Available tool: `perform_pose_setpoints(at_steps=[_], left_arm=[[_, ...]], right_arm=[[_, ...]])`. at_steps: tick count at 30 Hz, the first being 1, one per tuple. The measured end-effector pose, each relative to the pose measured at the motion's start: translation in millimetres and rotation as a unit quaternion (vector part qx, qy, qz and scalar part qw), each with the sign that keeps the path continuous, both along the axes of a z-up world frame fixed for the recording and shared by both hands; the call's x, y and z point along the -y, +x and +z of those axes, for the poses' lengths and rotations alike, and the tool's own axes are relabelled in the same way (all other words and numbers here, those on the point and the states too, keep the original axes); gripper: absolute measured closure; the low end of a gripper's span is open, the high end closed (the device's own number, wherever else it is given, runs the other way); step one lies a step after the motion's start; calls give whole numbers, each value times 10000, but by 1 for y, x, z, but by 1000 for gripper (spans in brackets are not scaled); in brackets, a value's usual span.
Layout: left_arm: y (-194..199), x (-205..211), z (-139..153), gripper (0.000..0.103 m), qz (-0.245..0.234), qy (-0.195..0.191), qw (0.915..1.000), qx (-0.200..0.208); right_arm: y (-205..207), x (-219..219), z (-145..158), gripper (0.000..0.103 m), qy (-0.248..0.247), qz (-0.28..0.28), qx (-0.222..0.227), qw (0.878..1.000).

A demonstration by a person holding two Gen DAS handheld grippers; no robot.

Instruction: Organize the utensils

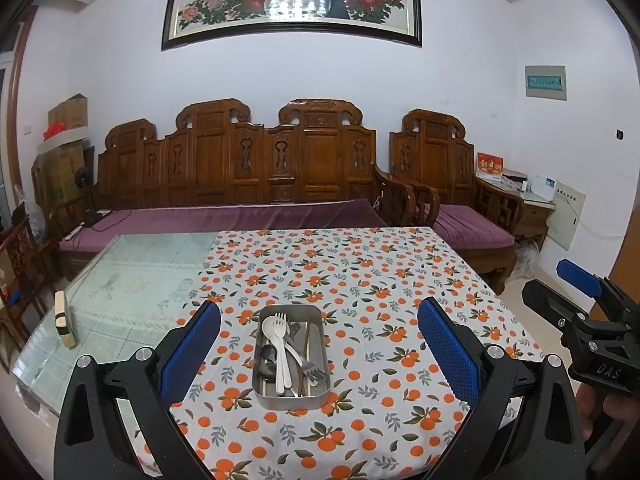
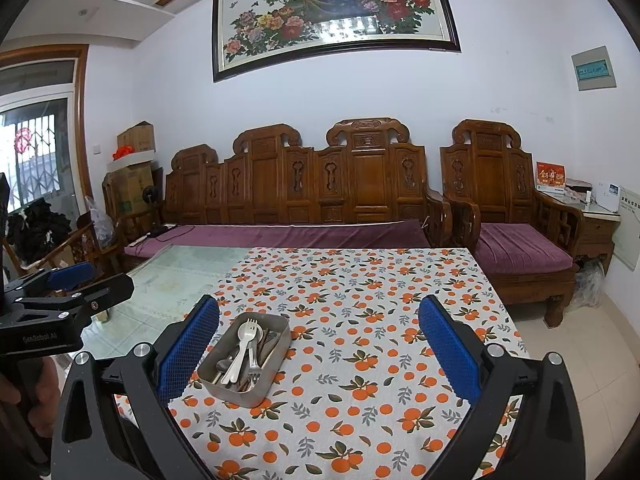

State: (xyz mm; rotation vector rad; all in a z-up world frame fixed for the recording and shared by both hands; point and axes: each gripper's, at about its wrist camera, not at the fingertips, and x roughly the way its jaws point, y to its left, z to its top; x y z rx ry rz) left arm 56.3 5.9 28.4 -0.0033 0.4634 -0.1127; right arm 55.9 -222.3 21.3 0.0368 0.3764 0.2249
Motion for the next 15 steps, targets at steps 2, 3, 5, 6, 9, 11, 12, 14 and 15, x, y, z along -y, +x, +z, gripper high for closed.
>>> perform_pose_setpoints(at_steps=[2, 3, 5, 6, 9, 11, 12, 14, 15], left_arm=[[0, 0, 0, 8, -1, -5, 10000, 0], [0, 0, 0, 8, -2, -4, 10000, 1], [0, 0, 0, 8, 2, -2, 10000, -2], [0, 0, 0, 8, 3, -3, 10000, -2], [0, 0, 0, 8, 6, -1, 10000, 5], [-1, 0, 0, 8, 2, -9, 10000, 5], [-1, 0, 0, 8, 3, -1, 10000, 3], [-1, 0, 0, 8, 5, 7, 10000, 1], [-1, 0, 0, 8, 5, 4, 10000, 6]], right_arm=[[0, 0, 0, 3, 0, -2, 1, 10000], [0, 0, 0, 3, -1, -2, 4, 10000], [0, 0, 0, 3, -4, 3, 8, 10000], [0, 0, 0, 3, -1, -1, 6, 10000], [0, 0, 0, 3, -2, -2, 4, 10000], [0, 0, 0, 3, 0, 1, 4, 10000], [0, 0, 0, 3, 2, 7, 9, 10000], [0, 0, 0, 3, -7, 0, 17, 10000], [0, -1, 1, 3, -12, 6, 21, 10000]])
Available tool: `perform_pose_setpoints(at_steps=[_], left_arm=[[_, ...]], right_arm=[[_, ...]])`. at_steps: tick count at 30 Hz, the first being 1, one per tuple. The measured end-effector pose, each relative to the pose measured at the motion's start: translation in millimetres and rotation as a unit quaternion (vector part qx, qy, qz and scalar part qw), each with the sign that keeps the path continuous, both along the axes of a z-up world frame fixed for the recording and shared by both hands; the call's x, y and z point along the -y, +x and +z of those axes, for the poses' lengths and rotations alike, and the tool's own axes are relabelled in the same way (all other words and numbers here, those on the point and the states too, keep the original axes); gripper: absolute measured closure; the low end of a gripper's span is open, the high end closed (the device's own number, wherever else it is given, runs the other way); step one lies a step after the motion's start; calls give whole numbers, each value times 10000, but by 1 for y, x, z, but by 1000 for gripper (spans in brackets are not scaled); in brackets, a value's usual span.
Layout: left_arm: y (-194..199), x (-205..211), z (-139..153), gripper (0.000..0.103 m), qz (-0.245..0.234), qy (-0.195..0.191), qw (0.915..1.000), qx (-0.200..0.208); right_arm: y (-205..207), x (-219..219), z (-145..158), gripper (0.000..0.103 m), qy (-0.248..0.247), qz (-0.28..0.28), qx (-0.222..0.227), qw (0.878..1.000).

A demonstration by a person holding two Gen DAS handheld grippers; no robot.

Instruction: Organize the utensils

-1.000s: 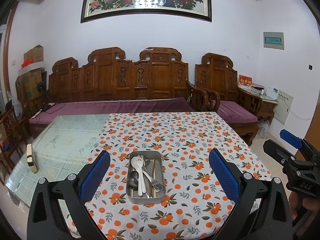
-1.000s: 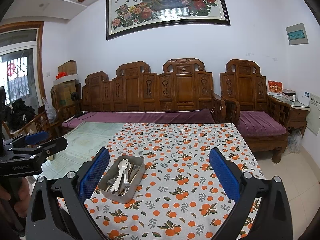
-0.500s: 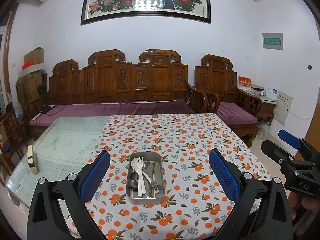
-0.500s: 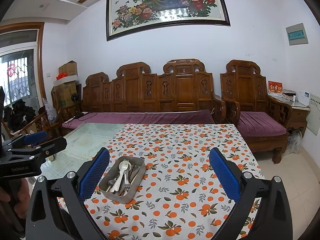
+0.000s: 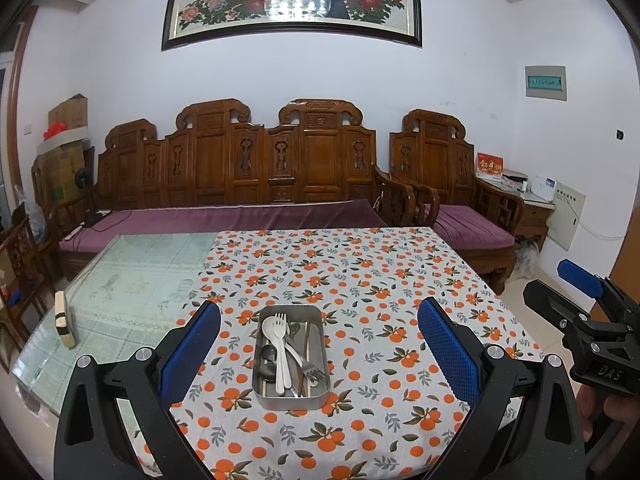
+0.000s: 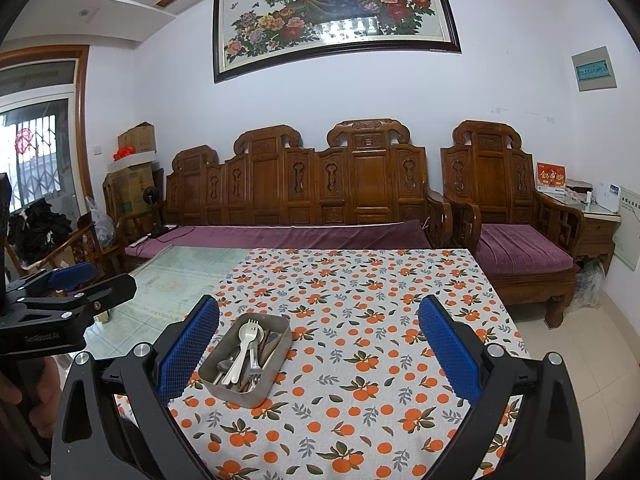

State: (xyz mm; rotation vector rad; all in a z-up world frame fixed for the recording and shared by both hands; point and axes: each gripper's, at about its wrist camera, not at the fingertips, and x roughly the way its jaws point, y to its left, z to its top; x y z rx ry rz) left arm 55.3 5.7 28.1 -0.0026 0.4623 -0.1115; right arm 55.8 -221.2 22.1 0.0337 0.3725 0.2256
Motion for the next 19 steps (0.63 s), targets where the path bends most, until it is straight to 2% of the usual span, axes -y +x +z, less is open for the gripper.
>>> perform_pose_setpoints(at_steps=[19], left_arm=[[0, 1, 2, 8, -17, 2, 10000, 12]], right_arm=[[-2, -4, 4, 3, -1, 26, 17, 10000]])
